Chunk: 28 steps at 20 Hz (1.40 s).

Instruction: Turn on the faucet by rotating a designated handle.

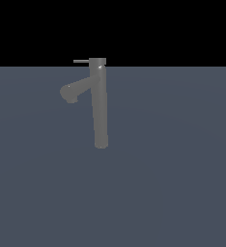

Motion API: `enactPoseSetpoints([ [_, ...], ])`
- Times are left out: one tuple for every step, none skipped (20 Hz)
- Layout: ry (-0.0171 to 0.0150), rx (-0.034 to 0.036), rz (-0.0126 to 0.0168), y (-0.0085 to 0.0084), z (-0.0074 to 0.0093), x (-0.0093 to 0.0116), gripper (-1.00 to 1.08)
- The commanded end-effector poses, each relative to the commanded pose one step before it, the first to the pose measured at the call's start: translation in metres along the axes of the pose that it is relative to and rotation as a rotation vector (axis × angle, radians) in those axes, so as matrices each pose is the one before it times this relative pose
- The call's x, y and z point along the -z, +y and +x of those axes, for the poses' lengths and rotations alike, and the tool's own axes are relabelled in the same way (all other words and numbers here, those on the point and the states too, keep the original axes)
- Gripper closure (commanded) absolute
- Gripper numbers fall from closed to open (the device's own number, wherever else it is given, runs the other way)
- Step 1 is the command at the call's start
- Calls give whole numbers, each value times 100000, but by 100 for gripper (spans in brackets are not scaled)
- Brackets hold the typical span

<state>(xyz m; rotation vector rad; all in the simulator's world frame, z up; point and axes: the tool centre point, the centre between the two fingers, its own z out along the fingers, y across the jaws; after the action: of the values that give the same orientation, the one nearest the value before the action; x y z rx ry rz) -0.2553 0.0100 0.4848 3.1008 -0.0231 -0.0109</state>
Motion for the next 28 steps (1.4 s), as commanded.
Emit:
enactPoseSetpoints([
  [0, 0, 0, 1, 0, 0, 108],
  [0, 0, 0, 46, 37, -6, 108],
  [115, 107, -93, 57, 52, 18, 108],
  [144, 135, -117, 125, 106, 15, 108],
  [201, 192, -166, 174, 141, 21, 108],
  [250, 245, -210, 225, 168, 25, 108],
  [231, 236, -196, 212, 139, 24, 108],
  [173, 186, -146, 161, 85, 19, 108],
  [105, 123, -86, 117, 41, 11, 108],
  [53, 72, -40, 60, -2, 9, 108],
  [0, 0, 0, 2, -26, 3, 108],
  [0, 0, 0, -58, -15, 6, 108],
  [-36, -54, 24, -25, 49, -13, 108],
  [-21, -66, 0, -18, 93, -16, 108],
  [-4, -65, -23, -22, 134, -17, 108],
  [4, -87, -43, -25, 176, -21, 108],
  [9, -105, -56, -32, 219, -26, 108],
  [5, -108, -52, -45, 262, -35, 108],
  [3, -142, -61, -57, 303, -43, 108],
  [0, -170, -67, -69, 344, -52, 108],
  [-1, -171, -64, -82, 383, -63, 108],
  [0, -194, -71, -89, 420, -73, 108],
  [3, -205, -74, -100, 462, -86, 108],
  [4, -226, -79, -110, 503, -101, 108],
  [4, -237, -77, -125, 545, -118, 108],
  [4, -248, -74, -141, 587, -137, 108],
  [4, -271, -73, -154, 628, -158, 108],
  [5, -277, -67, -172, 671, -182, 108],
])
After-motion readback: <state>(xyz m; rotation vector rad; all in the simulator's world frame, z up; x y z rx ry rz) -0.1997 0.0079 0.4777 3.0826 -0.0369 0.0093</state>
